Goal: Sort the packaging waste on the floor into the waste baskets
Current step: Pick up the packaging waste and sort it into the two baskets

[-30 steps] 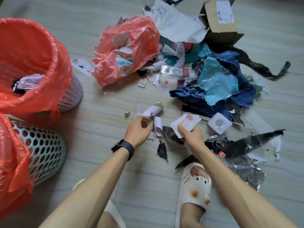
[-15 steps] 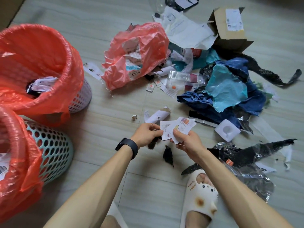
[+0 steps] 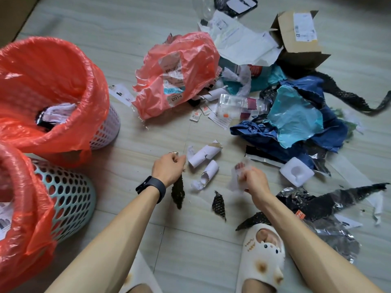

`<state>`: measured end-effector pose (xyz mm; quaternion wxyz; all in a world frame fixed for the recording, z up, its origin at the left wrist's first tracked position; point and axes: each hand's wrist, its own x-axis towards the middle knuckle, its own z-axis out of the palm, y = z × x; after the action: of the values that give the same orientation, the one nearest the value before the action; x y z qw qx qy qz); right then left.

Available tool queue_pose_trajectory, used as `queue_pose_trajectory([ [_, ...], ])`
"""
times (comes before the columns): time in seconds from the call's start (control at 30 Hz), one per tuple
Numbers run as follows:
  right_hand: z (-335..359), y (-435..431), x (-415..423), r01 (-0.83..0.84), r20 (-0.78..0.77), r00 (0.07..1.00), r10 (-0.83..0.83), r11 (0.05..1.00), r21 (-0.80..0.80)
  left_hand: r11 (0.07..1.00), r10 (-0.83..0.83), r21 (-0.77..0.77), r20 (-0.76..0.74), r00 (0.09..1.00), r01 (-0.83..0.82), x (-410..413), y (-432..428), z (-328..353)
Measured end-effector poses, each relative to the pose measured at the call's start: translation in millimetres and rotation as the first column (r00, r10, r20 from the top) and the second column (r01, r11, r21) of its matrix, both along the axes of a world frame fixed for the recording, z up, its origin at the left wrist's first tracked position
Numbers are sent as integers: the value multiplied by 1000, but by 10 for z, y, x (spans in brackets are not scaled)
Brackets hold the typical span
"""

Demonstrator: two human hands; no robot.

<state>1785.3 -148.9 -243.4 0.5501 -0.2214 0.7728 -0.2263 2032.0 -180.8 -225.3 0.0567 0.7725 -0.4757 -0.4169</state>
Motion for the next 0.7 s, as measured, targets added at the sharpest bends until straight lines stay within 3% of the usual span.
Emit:
queue_pose_trajectory([
  [0.1,-57,-26,30,-224,-209,951,228,974,43,990,-141,24,77,987,140,-102,3,-62],
  [0.23,-26,-65,160,-499,-395,762,512,854,144,936,-345,19,237,908,350,-233,9,-177],
  [0.3,-47,-99,239,-618,-451,630,632,760,201,904,-421,47,275,864,426,-270,-21,-249],
  [0.37,-100,-150,318,-682,-464,554,691,697,223,878,-468,57,303,830,475,-298,-72,-307],
  [0.57,-149,-270,516,-781,-409,480,776,590,205,872,-472,21,301,829,489,-252,-184,-404],
  [0.7,-222,-286,519,-722,-364,574,734,663,199,892,-445,24,231,865,452,-120,-243,-299],
])
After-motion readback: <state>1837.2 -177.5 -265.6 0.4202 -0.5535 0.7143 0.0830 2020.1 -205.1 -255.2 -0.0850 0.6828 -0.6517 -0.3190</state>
